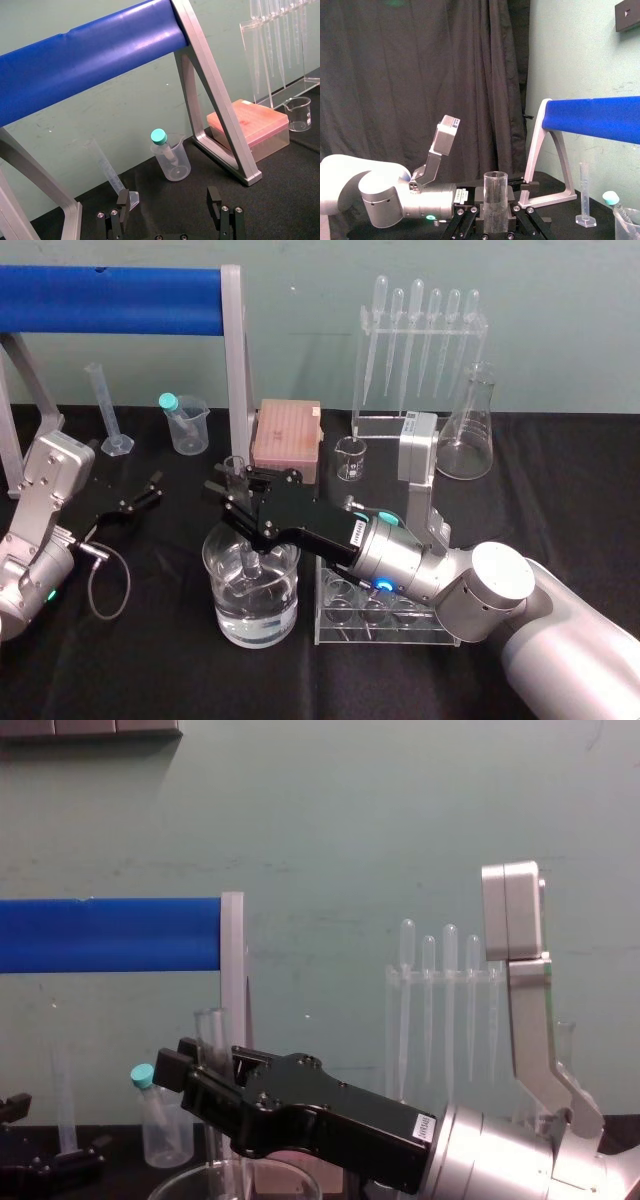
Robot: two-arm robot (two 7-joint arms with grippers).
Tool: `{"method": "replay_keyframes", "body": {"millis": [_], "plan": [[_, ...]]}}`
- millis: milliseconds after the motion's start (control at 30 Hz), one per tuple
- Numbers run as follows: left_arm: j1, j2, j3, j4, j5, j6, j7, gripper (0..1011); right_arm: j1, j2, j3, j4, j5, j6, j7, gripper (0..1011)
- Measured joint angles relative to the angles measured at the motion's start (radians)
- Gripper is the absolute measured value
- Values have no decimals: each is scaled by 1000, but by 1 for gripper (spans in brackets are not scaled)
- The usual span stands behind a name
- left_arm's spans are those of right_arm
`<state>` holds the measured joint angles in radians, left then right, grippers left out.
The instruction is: Hold the test tube with one hand and immerse one end into the beaker, then return it to the test tube rack.
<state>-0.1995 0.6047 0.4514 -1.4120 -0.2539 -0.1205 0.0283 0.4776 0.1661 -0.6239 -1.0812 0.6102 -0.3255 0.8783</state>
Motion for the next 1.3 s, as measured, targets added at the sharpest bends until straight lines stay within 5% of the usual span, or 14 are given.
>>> {"method": "replay_keyframes", "body": {"millis": [1300], "plan": [[0,0,0,0,0,0,0,1000,0,0,0,0,0,0,0,222]]}}
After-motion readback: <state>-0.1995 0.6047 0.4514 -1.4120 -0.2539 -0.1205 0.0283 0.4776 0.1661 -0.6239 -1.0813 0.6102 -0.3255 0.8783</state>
